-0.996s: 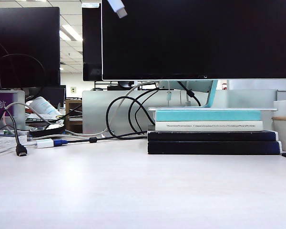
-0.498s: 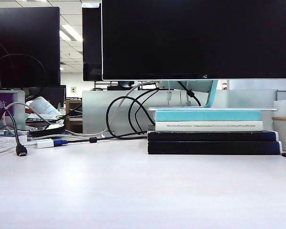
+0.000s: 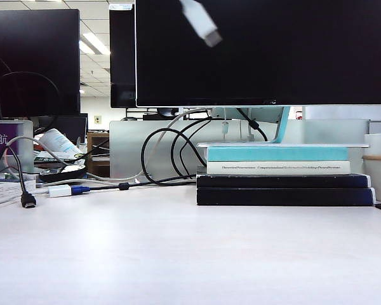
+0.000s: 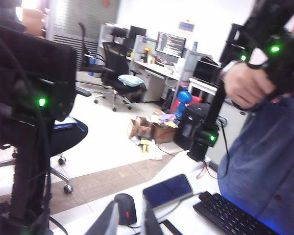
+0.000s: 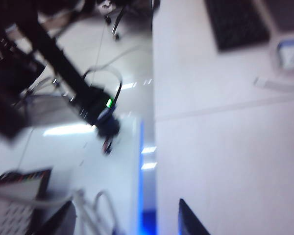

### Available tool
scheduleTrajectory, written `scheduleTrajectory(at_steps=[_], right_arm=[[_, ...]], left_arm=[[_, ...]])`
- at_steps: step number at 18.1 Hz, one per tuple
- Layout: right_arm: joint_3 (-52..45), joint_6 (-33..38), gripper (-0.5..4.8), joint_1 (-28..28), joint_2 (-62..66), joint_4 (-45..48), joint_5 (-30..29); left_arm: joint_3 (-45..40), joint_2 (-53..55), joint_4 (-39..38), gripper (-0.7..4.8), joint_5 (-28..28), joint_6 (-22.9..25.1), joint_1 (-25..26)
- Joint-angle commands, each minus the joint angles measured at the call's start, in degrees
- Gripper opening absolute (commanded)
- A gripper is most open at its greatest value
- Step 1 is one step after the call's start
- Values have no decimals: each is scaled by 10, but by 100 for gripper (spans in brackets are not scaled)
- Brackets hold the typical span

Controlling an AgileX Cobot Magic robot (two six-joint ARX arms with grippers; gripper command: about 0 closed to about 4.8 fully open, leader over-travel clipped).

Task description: Unfold the white charging cable into a straight cable.

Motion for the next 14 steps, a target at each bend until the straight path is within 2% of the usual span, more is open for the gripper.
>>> scheduleTrajectory(at_steps=[1, 4, 6, 11, 14], right_arm=[[2, -58, 267, 1, -3, -83, -7], [2, -59, 267, 1, -2, -102, -8], [1, -60, 267, 3, -2, -102, -31], [1, -61, 267, 3, 0, -102, -68], [1, -60, 267, 4, 6, -102, -69]], left_arm=[[1, -1, 7, 75, 12, 3, 1], [1, -1, 13, 75, 11, 4, 0], [1, -1, 34, 75, 8, 3, 0], [1, 10, 56, 75, -30, 17, 0], [2, 18, 71, 75, -43, 16, 0]])
